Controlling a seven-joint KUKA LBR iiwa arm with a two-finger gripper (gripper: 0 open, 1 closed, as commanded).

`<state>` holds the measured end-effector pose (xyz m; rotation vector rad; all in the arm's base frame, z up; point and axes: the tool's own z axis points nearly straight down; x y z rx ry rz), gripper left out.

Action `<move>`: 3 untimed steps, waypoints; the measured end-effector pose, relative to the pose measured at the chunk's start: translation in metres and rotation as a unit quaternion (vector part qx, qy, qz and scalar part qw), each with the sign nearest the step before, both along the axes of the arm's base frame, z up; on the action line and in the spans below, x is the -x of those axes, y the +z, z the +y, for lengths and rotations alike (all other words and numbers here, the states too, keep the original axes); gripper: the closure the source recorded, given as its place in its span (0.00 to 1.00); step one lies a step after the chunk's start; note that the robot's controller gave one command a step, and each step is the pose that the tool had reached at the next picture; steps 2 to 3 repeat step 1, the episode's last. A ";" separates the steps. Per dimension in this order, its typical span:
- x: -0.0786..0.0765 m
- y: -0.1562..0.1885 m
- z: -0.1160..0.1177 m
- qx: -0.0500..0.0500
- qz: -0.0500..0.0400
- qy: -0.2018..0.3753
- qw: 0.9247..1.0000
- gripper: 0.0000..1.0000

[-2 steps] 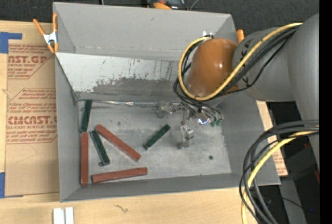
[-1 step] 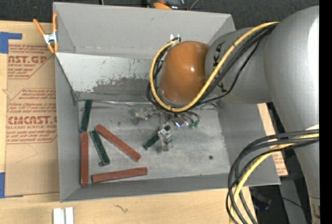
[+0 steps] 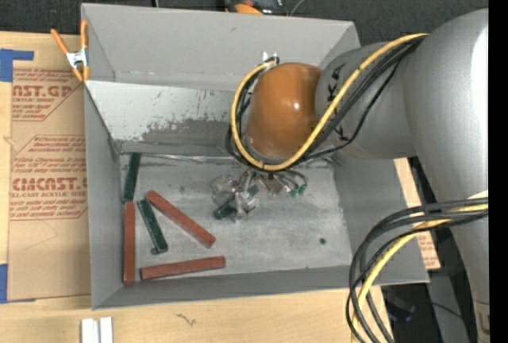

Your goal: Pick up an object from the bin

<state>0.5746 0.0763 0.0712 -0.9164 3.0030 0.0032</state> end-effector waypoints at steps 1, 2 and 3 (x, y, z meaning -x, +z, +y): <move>0.000 0.138 -0.013 0.001 -0.005 0.035 0.999 1.00; 0.000 0.138 -0.013 0.001 -0.005 0.035 0.999 1.00; 0.000 0.138 -0.013 0.001 -0.005 0.035 0.999 1.00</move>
Offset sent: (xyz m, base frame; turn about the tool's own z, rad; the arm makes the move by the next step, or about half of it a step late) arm -0.0024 -0.0133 0.1332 -0.0709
